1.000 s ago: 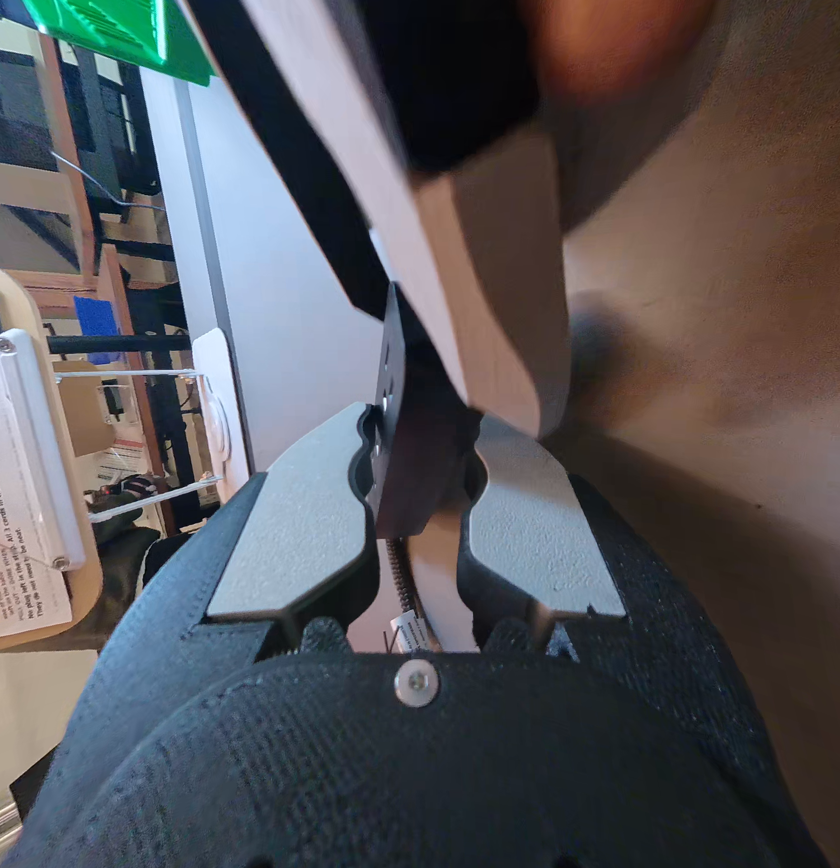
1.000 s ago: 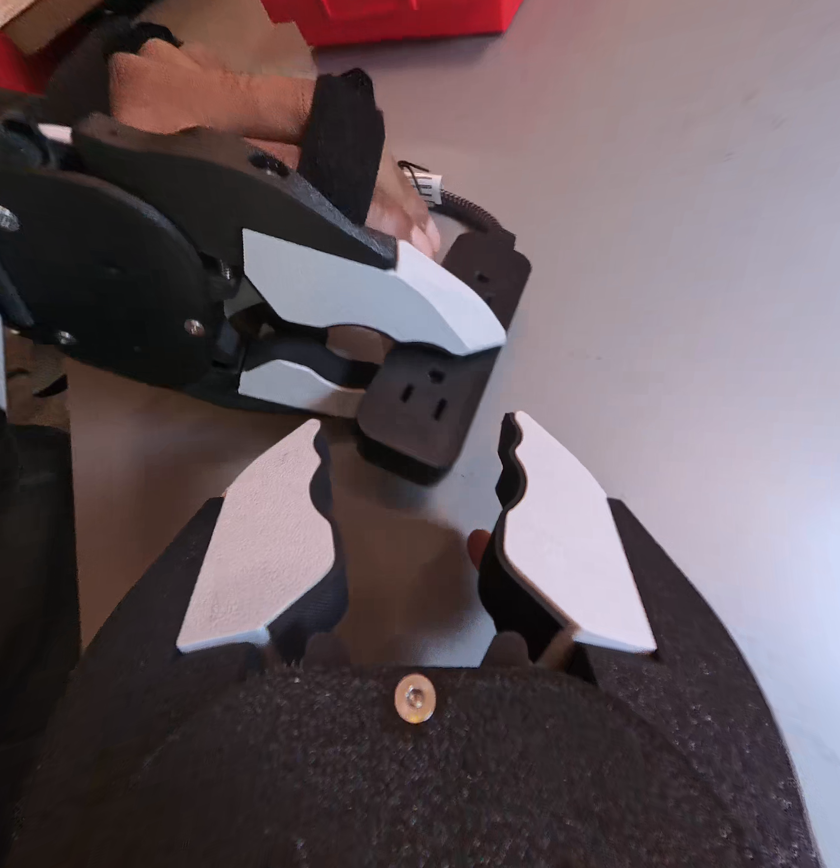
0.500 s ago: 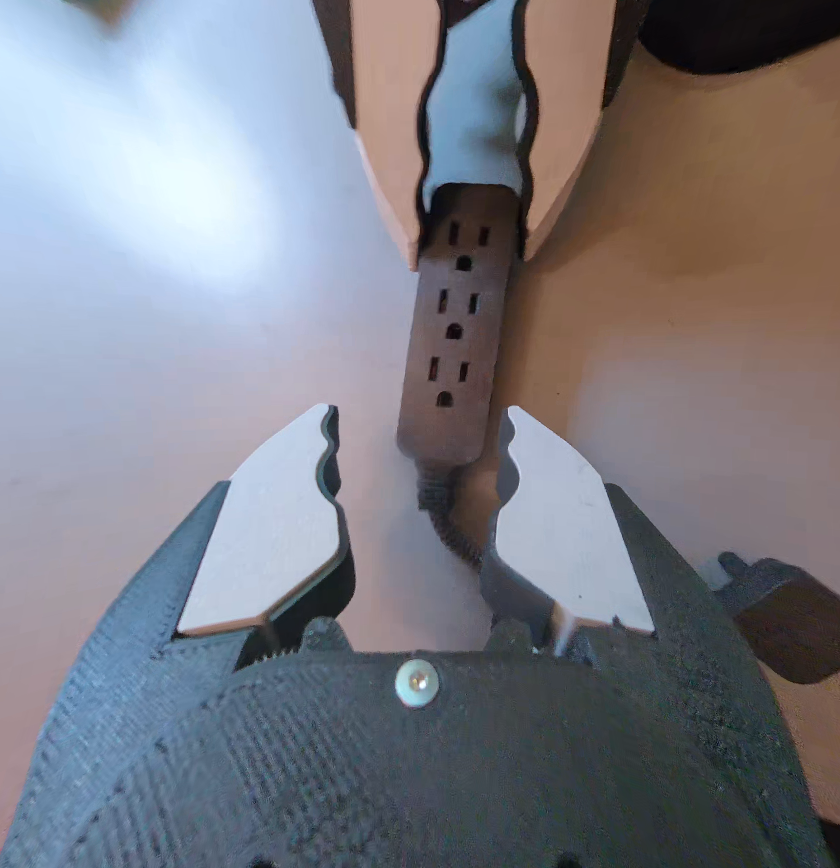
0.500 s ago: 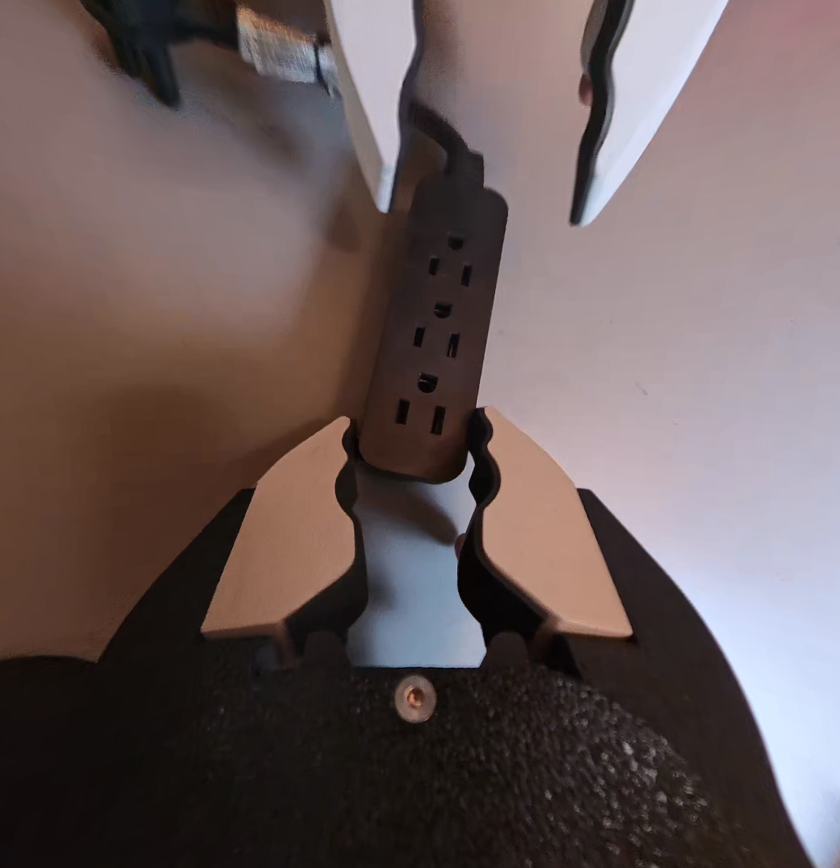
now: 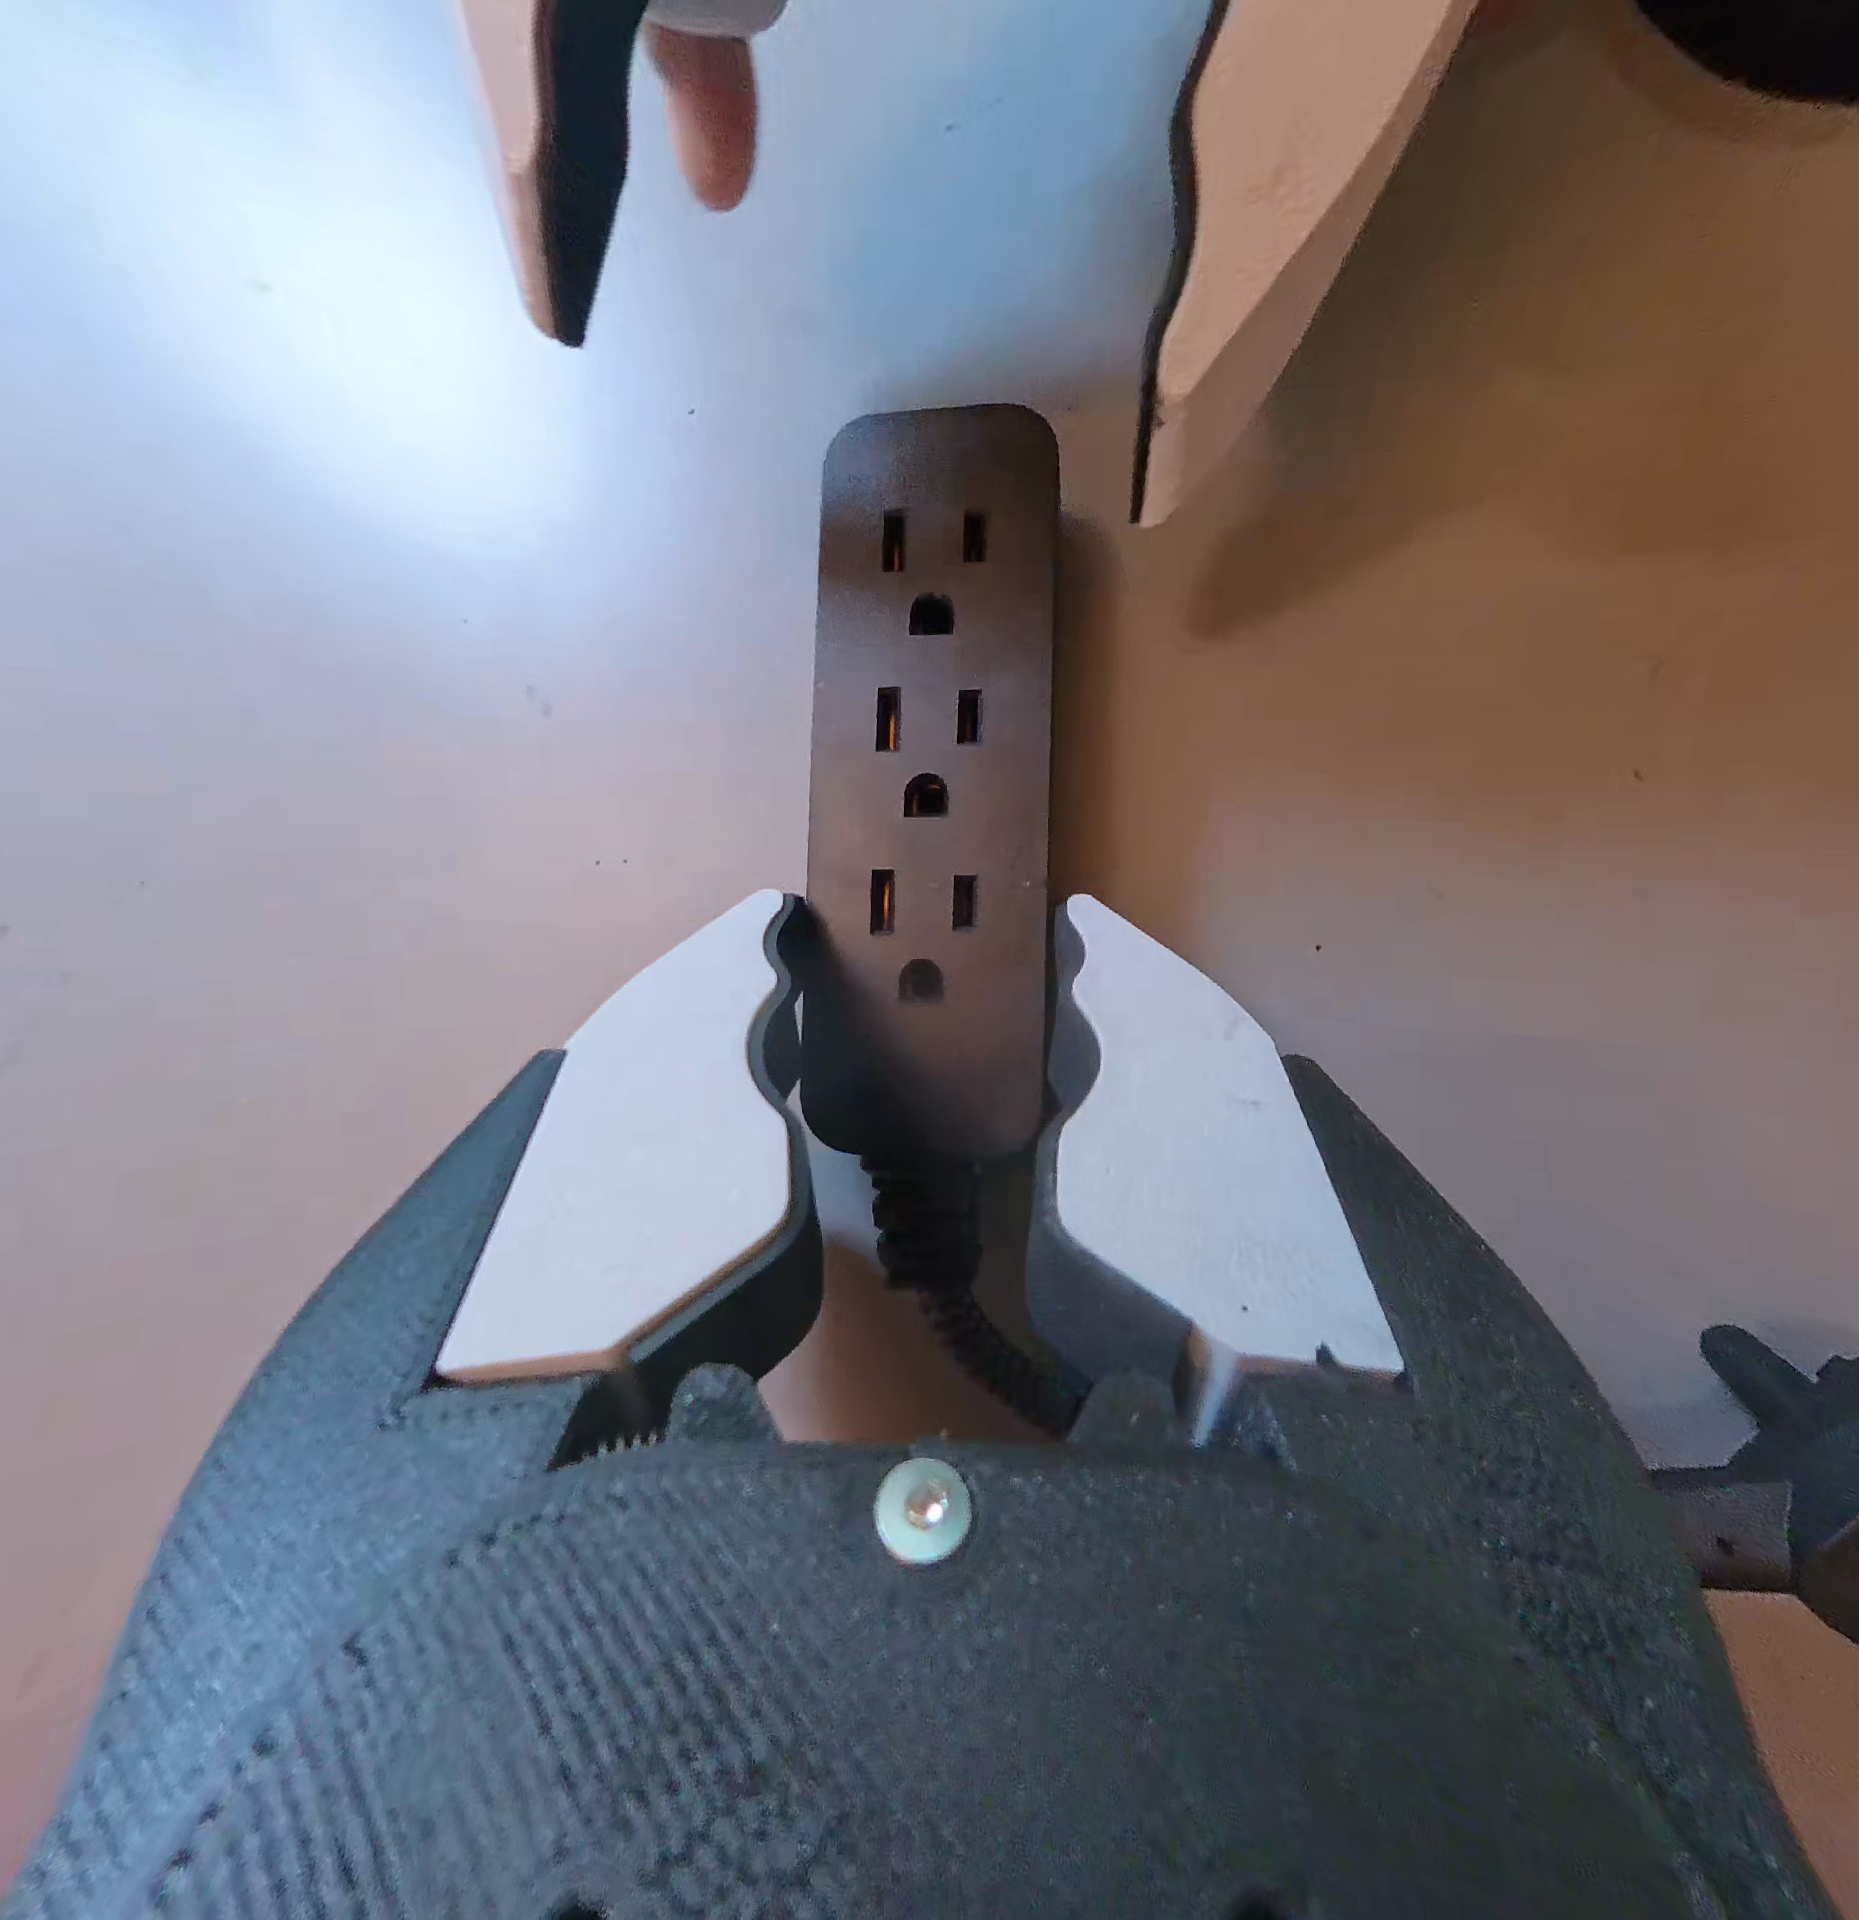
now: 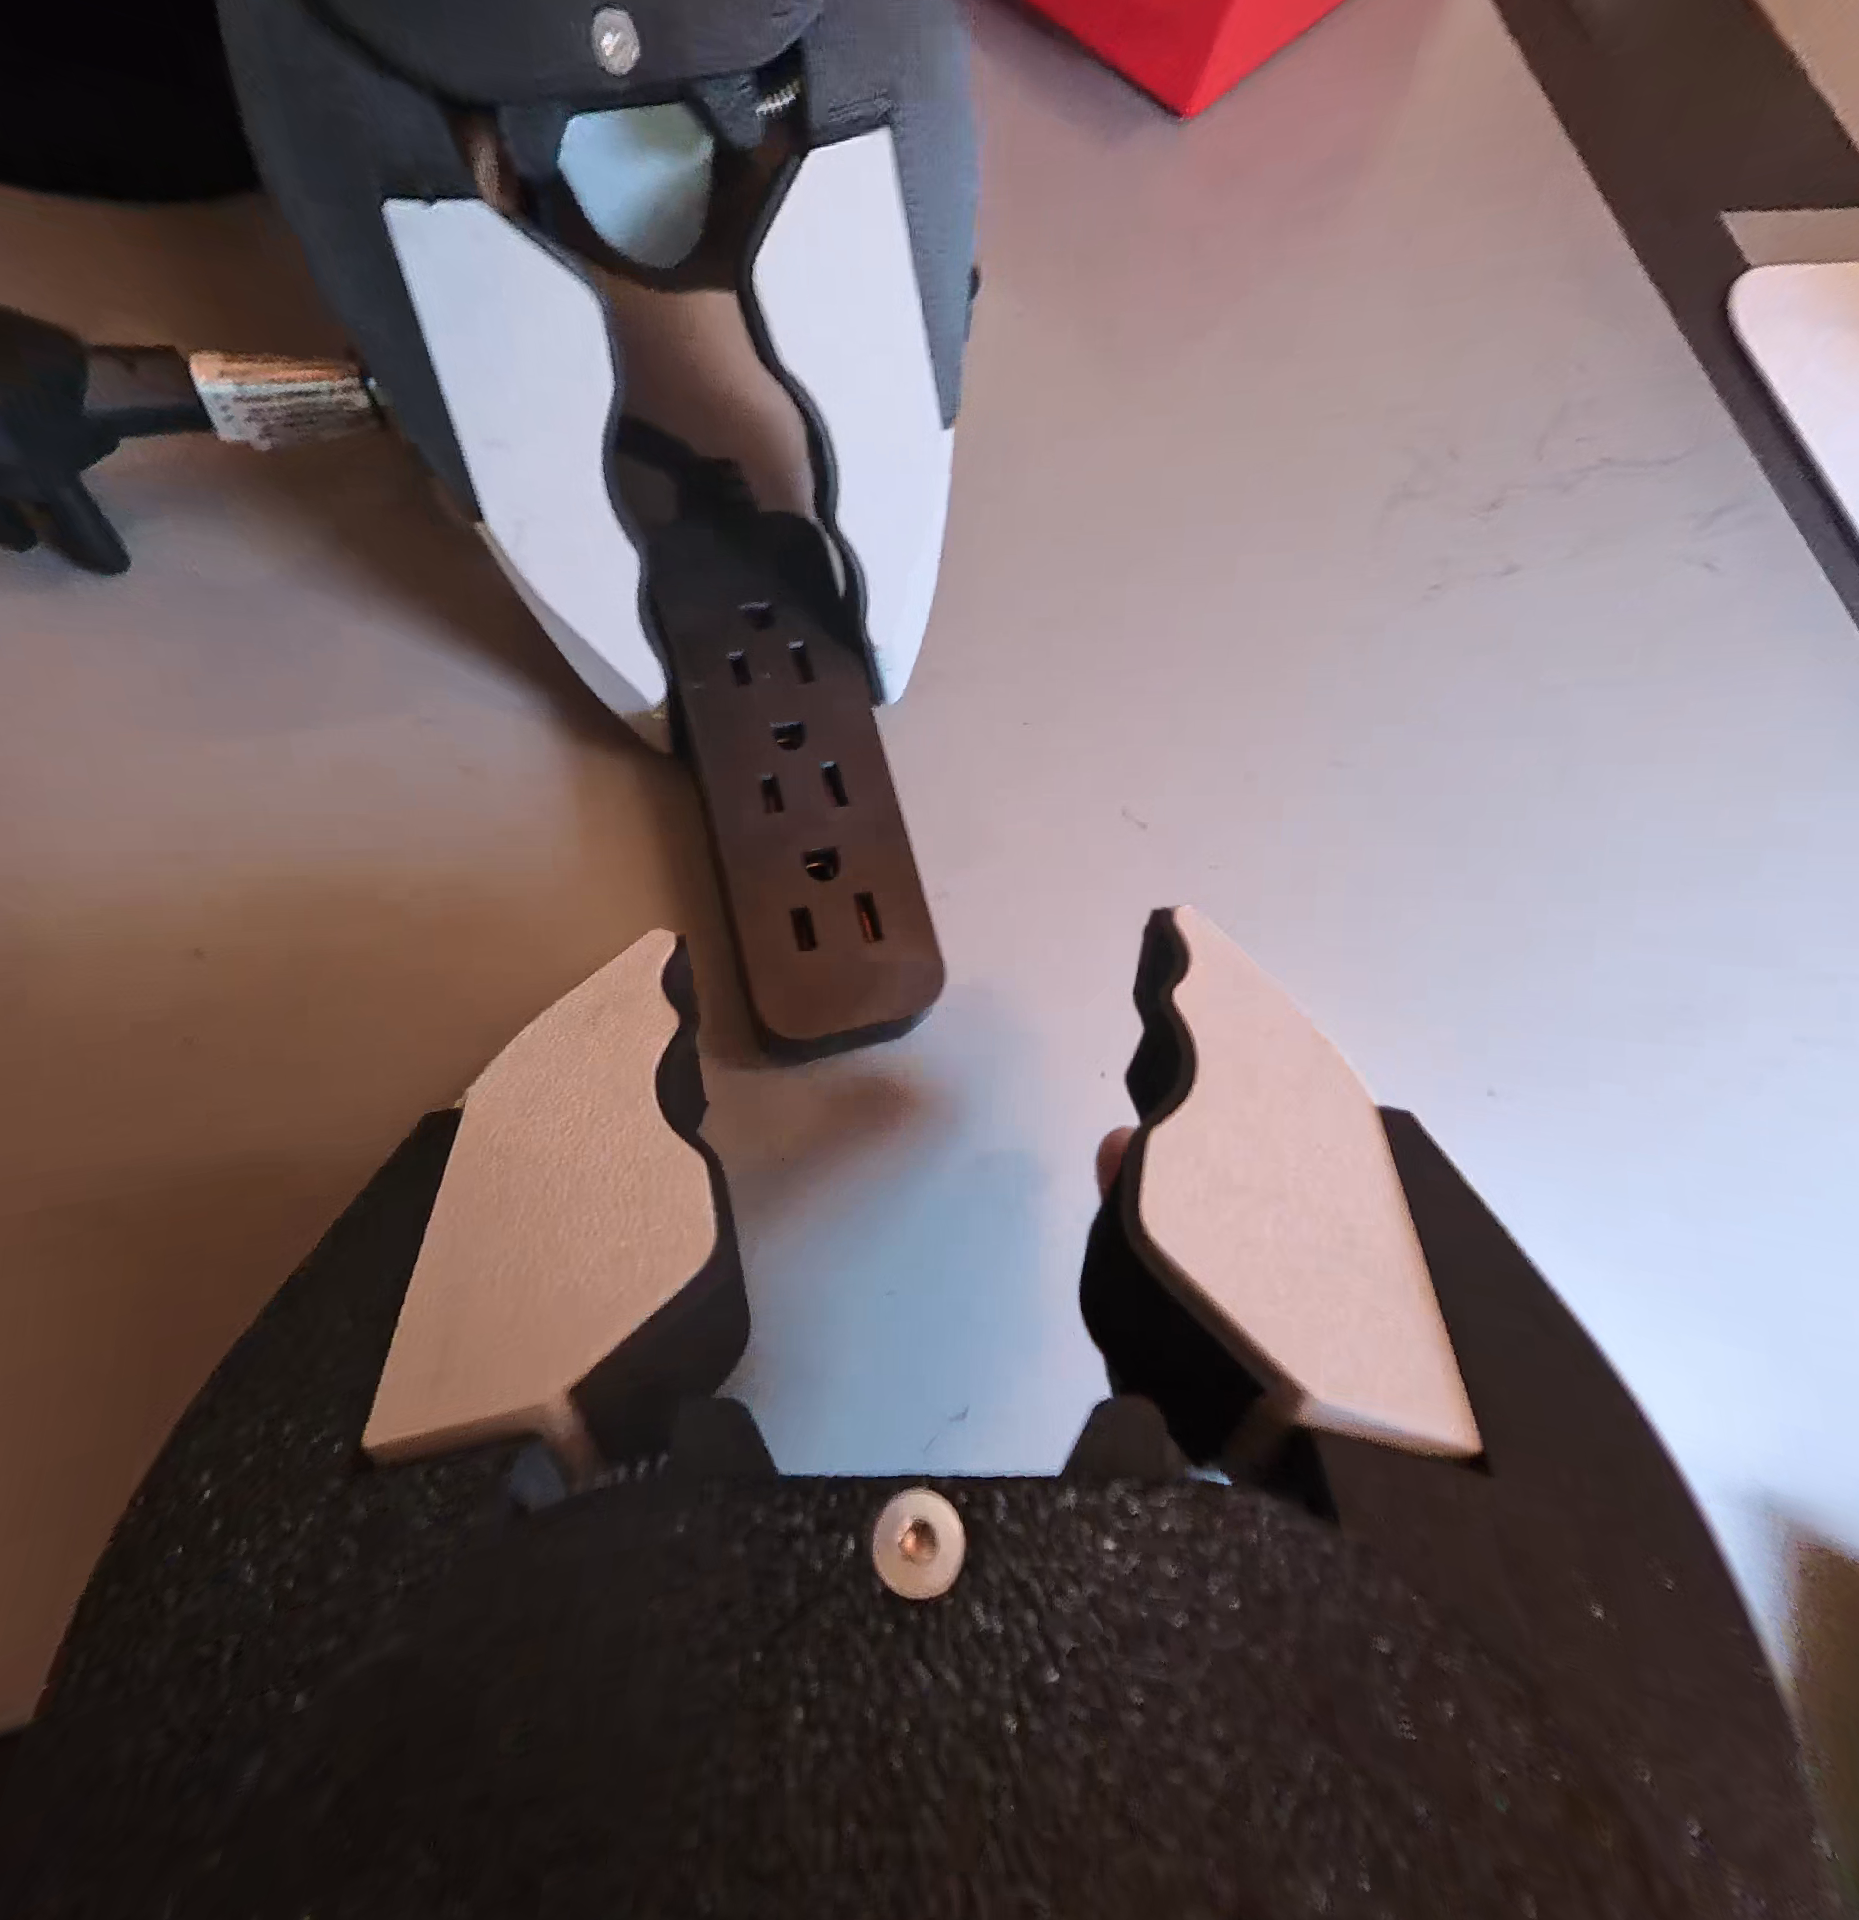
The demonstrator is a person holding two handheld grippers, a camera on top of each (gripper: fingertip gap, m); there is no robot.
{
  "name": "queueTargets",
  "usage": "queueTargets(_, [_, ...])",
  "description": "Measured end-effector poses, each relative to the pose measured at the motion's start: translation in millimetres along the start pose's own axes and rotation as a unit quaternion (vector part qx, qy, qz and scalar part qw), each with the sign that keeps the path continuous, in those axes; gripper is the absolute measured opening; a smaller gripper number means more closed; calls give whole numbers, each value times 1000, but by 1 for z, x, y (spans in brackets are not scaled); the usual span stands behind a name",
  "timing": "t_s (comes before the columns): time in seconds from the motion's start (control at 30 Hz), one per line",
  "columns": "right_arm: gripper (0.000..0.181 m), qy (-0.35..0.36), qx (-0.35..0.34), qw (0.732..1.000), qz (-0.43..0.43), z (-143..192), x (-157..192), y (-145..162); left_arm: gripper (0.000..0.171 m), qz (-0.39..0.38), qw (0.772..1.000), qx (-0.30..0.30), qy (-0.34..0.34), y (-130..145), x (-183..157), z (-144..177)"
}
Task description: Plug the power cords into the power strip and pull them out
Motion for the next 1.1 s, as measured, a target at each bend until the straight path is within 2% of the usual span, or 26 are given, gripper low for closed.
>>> queueTargets(0.1, [75,11,-44,998,-34,1,-3,1,48,11,999,-36,17,-2,-2,6])
queueTargets(0.17, [47,33,-92,994,-49,6,-8,0,51,23,997,-70,16,-3,1,17])
queueTargets(0.23, [4,60,-145,986,-63,14,-13,-3,51,36,994,-107,-10,-1,12,37])
queueTargets(0.33, [3,75,-191,975,-81,26,-20,-6,47,72,984,-145,-77,14,41,85])
queueTargets(0.43, [3,93,-196,972,-85,31,-25,-3,45,124,970,-142,-154,50,81,148])
queueTargets(0.53, [3,104,-186,974,-72,29,-26,2,37,163,962,-74,-207,100,119,200])
queueTargets(0.67, [3,92,-172,979,-59,23,-22,2,35,201,956,79,-199,166,158,225])
queueTargets(0.8, [5,107,-144,982,-57,17,-20,4,36,215,937,216,-171,209,178,214])
queueTargets(0.97, [51,109,-110,985,-78,11,-22,4,40,197,921,273,-197,232,216,190])
queueTargets(1.1, [62,110,-95,988,-61,5,-17,5,49,111,909,350,-199,245,242,172])
Point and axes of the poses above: each gripper's, where its closed fingertips meet, z back along the fingers, y out of its underside, x = y × z across the jaws, the point moved 7 cm from there along z, back along the fingers, and after that the axes turned 6 degrees about x, right-handed, at the moved point
